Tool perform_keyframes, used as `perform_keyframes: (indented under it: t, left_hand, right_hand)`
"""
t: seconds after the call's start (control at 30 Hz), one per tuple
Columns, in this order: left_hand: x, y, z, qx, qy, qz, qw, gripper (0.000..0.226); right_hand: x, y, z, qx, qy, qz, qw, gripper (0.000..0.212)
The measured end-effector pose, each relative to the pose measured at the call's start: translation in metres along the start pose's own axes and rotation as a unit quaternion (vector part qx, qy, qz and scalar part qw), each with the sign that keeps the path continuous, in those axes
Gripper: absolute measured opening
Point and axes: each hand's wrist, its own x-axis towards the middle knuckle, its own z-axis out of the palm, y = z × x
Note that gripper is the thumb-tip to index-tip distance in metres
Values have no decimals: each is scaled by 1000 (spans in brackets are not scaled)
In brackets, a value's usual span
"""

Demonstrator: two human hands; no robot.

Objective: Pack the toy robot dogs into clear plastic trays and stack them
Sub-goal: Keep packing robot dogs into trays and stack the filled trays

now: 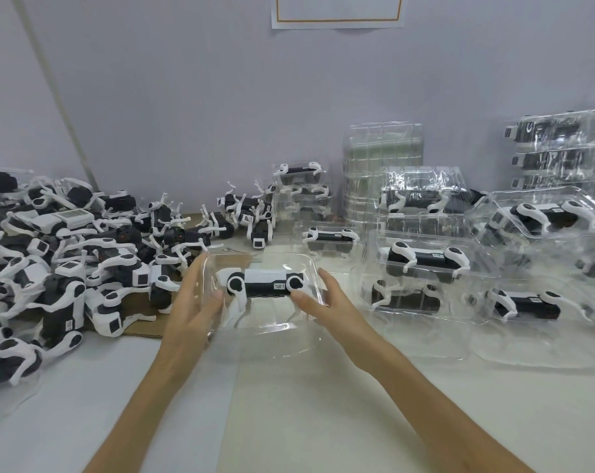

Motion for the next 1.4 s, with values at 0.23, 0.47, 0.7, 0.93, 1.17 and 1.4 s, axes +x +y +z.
perform_keyframes:
  t: [0.23, 0.47, 0.7, 0.93, 1.17, 1.4]
  left_hand:
    - [-2, 9, 7, 9, -6, -30, 1000, 66]
    - [1, 1, 6, 5, 14, -20, 1000, 91]
    - [0, 1, 3, 28, 17, 1, 999, 98]
    - [0, 0, 5, 60, 44, 14, 997, 99]
    - [-2, 6, 8, 34, 45, -11, 998, 85]
    - [0, 10, 8, -35, -5, -87, 996, 59]
  right_hand:
    - [-2, 5, 5, 37, 40, -68, 996, 88]
    - [0, 2, 1, 73, 16, -69, 995, 89]
    - [0, 4, 3, 86, 88, -83, 989, 70]
    - [0, 8, 5, 13, 124, -138, 983, 62]
    - [-3, 11, 10, -28, 92, -164, 982, 67]
    - [1, 12, 15, 17, 85, -111, 990, 48]
